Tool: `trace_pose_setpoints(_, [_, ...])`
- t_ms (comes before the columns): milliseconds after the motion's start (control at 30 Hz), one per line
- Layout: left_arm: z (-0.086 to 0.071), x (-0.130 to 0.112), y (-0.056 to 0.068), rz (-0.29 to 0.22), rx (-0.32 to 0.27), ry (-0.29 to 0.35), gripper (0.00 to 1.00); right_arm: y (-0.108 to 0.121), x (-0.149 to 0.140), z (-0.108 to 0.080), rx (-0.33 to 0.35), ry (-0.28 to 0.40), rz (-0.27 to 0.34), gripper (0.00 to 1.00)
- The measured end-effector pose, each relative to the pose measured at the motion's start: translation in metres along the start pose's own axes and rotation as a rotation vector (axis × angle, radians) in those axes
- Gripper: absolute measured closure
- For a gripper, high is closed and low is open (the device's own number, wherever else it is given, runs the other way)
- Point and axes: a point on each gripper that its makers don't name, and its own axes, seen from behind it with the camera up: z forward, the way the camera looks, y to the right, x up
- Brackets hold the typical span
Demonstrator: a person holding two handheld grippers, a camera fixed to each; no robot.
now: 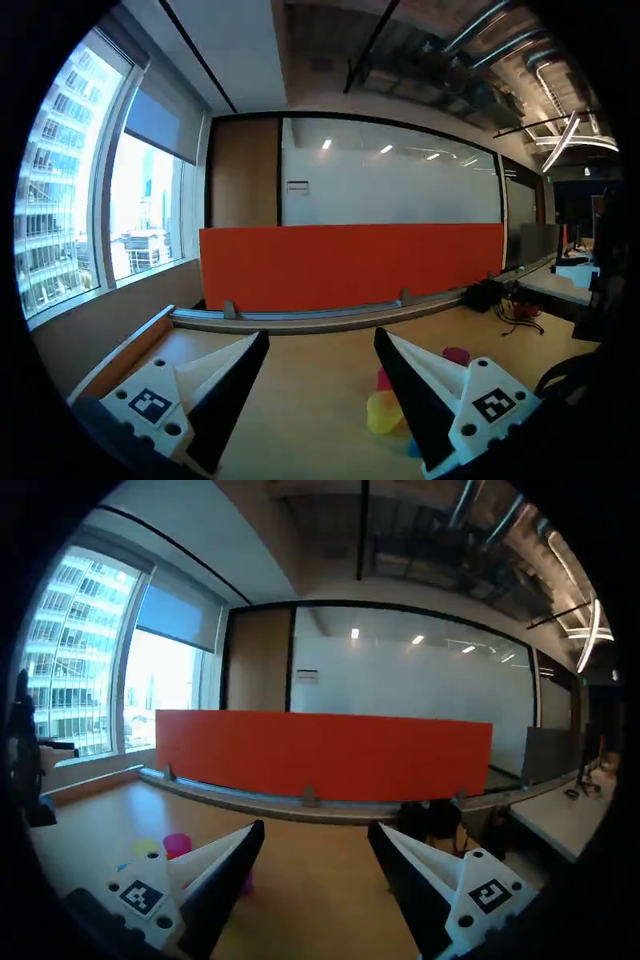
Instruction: Pour water
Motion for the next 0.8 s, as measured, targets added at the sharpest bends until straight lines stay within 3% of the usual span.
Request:
trace_pose_setpoints(167, [0.002, 0.029, 0.001, 0.001, -0.017, 0.013, 0.03, -0.003, 0.036, 0.0, 0.018, 0.038, 0.002, 0.0])
trace_pose_setpoints(400, [0.004, 0.063, 0.004, 0.008, -0.032, 0.043, 0.02, -0.005, 0.064, 0.0, 0.03, 0.054, -0.026, 0.0])
trace_pose_setpoints(600, [0.01, 0.067, 0.013, 0.0, -0.07, 0.038, 0.02, -0.009, 0.065, 0.002, 0.056, 0.039, -0.019, 0.0])
trace_pose_setpoints(800, [0.011, 0.067, 0.028, -0.006, -0.146, 0.032, 0.03, -0.016, 0.067, 0.003, 0.11, 0.039, -0.032, 0.0])
